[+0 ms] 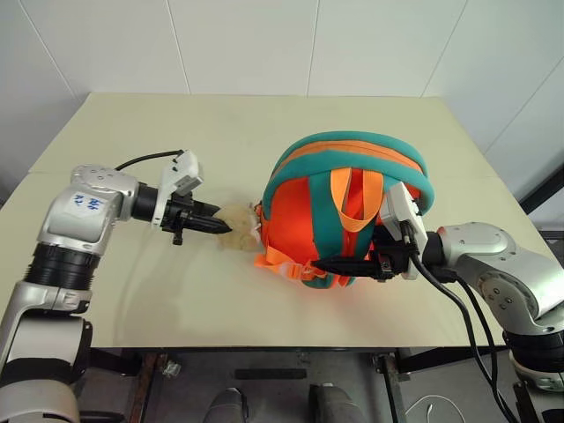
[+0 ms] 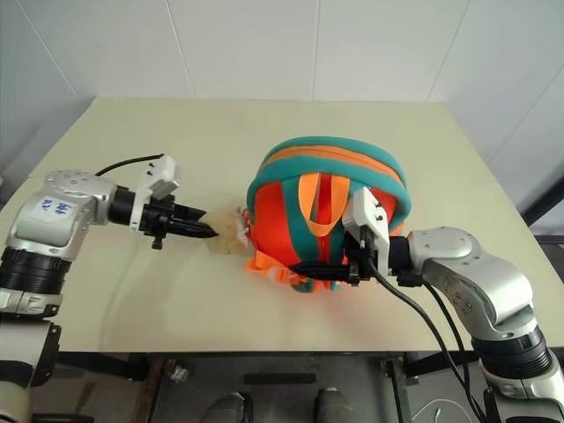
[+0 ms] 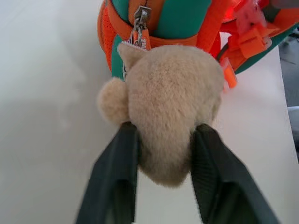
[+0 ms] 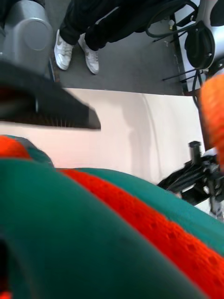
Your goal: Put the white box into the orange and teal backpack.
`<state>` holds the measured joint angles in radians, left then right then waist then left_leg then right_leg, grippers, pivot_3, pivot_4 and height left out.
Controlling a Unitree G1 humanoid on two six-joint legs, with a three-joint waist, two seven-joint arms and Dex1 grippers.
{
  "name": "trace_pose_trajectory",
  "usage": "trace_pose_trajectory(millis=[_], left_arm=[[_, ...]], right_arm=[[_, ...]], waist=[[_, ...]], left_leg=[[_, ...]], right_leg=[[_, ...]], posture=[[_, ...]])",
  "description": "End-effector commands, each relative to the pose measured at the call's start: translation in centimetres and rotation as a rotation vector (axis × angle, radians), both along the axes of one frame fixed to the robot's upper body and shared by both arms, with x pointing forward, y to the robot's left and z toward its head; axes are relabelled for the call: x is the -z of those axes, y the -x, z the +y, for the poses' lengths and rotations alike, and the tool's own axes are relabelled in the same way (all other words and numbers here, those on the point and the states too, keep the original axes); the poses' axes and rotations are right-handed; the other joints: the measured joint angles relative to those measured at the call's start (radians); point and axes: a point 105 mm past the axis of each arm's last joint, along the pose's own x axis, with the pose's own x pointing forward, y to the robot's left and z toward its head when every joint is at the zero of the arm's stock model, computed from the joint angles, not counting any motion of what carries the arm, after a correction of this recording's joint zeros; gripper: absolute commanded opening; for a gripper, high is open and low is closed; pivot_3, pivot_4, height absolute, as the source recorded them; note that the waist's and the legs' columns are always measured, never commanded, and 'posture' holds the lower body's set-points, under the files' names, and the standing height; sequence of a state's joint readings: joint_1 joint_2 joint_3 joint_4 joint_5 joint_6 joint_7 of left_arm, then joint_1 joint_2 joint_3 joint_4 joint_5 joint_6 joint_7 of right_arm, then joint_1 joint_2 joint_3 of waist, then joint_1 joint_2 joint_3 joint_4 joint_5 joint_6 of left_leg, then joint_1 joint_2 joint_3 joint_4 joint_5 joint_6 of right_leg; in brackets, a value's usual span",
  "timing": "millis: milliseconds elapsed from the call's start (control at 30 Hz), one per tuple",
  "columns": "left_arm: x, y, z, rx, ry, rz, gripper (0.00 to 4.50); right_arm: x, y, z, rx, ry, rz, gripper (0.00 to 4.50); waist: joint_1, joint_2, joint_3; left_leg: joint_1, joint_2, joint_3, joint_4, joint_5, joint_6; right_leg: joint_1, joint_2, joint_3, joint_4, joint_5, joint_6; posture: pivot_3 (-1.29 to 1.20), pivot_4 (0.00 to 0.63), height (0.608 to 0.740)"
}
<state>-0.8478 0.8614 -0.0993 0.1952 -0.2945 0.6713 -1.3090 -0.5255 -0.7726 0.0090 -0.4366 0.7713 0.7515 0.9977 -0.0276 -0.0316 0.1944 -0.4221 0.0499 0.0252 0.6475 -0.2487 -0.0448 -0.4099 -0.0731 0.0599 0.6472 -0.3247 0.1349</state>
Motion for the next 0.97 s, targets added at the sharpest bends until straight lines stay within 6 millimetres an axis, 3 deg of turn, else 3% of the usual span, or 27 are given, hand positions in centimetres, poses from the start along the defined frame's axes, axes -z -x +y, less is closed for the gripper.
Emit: trace_pose_trajectory(millis=[33, 100, 200, 233, 467, 633, 833, 967], left_arm=[[-1.7, 0.9, 1.3, -0.047, 0.03, -0.07, 2.78], [-1.8, 1.5, 2.4, -0.085, 0.04, -0.066, 3.4], [-1.7, 2.2, 3.5, -0.13, 0.053, -0.058, 4.38], [-1.6, 2.4, 4.3, -0.161, 0.052, -0.057, 4.46], [-1.5, 3.0, 6.9, -0.258, 0.094, -0.121, 4.46], [-1.8, 3.2, 7.1, -0.23, 0.159, -0.271, 4.46], [-1.6, 3.2, 7.6, -0.244, 0.175, -0.314, 4.46], [-2.5, 3.7, 7.4, -0.235, 0.219, -0.369, 4.46]], right_arm=[[-1.3, 0.7, -1.6, 0.024, 0.03, -0.043, 3.68], [-1.4, 0.4, -3.1, 0.087, 0.069, -0.044, 4.36], [-1.5, 0.4, -5.1, 0.157, 0.117, -0.039, 4.5], [-1.5, 0.4, -6.2, 0.199, 0.147, -0.034, 4.5], [-1.7, 0.1, -12.8, 0.429, 0.303, -0.03, 4.5], [-2.3, -1.8, -17.3, 0.627, 0.242, -0.075, 4.5], [-2.1, -2.3, -17.8, 0.65, 0.163, -0.056, 4.5], [-2.1, -2.4, -18.0, 0.657, 0.157, -0.052, 4.5]], waist=[[0.0, 0.0, 0.0], [0.001, 0.0, 0.0], [0.001, 0.0, 0.0], [0.001, 0.0, 0.0], [0.001, 0.0, 0.0], [0.0, 0.0, 0.0], [-0.004, 0.0, 0.0], [-0.002, 0.0, 0.0]], left_leg=[[0.0, 0.0, 0.0, 0.0, 0.0, 0.0], [0.0, 0.0, 0.0, 0.0, 0.0, 0.0], [0.0, 0.0, 0.0, 0.0, 0.0, 0.0], [0.0, 0.0, 0.0, 0.0, 0.0, 0.0], [0.001, 0.0, 0.001, 0.0, 0.0, 0.0], [0.001, 0.0, 0.001, 0.0, 0.0, 0.001], [0.002, 0.0, 0.002, 0.0, 0.0, 0.001], [0.002, 0.0, 0.003, -0.001, 0.0, 0.001]], right_leg=[[0.0, 0.0, 0.0, 0.0, 0.0, 0.0], [0.0, 0.0, 0.0, 0.0, 0.0, 0.0], [0.0, 0.0, 0.0, 0.0, 0.0, 0.0], [0.0, 0.0, 0.0, 0.0, 0.0, 0.0], [0.001, -0.001, 0.0, -0.001, 0.0, -0.001], [0.001, -0.001, 0.0, -0.002, 0.001, -0.002], [0.001, -0.001, 0.0, -0.001, 0.002, -0.001], [0.0, -0.001, 0.001, -0.001, 0.001, -0.001]], posture=[[0.0, 0.15, 0.74], [0.0, 0.15, 0.74], [0.0, 0.15, 0.74], [0.0, 0.15, 0.74], [0.0, 0.15, 0.74], [0.0, 0.15, 0.74], [0.0, 0.15, 0.74], [0.0, 0.15, 0.74]])
